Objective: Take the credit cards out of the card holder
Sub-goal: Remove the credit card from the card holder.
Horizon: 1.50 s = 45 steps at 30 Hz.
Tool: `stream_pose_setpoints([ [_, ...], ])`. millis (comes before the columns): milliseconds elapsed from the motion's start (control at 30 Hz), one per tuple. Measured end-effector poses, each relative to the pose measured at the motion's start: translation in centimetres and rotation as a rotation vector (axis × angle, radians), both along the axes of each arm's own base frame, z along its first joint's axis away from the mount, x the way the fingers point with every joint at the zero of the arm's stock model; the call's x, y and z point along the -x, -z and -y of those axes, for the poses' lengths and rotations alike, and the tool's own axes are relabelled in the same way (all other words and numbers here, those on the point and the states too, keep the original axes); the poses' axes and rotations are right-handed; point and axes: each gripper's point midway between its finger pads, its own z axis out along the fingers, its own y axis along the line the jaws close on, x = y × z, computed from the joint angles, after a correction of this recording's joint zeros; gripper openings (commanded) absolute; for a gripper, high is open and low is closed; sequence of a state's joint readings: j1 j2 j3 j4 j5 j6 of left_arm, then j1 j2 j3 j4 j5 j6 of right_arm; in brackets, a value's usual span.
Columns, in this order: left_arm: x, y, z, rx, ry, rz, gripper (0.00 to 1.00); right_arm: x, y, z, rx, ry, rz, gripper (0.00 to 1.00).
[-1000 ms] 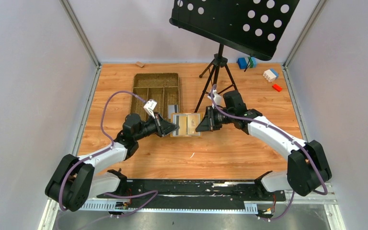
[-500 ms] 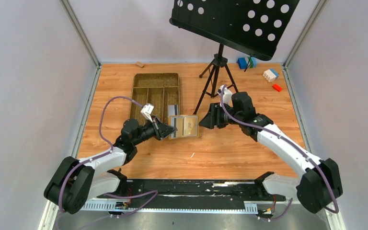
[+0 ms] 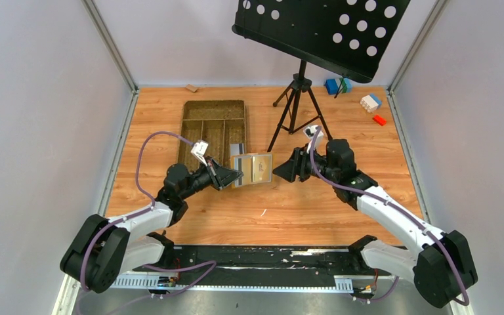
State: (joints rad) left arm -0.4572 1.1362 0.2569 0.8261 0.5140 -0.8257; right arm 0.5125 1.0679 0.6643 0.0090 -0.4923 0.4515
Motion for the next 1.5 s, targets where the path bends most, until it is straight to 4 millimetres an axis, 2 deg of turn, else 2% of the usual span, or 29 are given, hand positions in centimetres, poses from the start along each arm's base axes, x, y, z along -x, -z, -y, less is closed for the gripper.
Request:
stream_pose_setpoints([
  [300,0.1,-0.7,0.2,0.027,0.008,0.012,0.0,0.9,0.7,-1.9,-0.061,-0.135,-0.015,0.51],
  [600,0.3,-1.1,0.6,0.058,0.037,0.012,0.0,1.6,2.5,-3.5,-0.077,-0.223,-0.091,0.42],
  [800,0.5,-1.4,1.1,0.099,0.071,0.0,0.0,2.3,3.6,-4.4,-0.083,-0.266,-0.137,0.41],
  [1267,2.6,-2.7,2.9,0.161,0.18,0.014,0.0,1.9,2.2,-4.9,-0.12,-0.262,-0.097,0.39],
  [1500,3.1,-3.7,3.0,0.197,0.206,0.026,0.0,1.9,0.7,-4.7,-0.145,-0.242,-0.05,0.37],
])
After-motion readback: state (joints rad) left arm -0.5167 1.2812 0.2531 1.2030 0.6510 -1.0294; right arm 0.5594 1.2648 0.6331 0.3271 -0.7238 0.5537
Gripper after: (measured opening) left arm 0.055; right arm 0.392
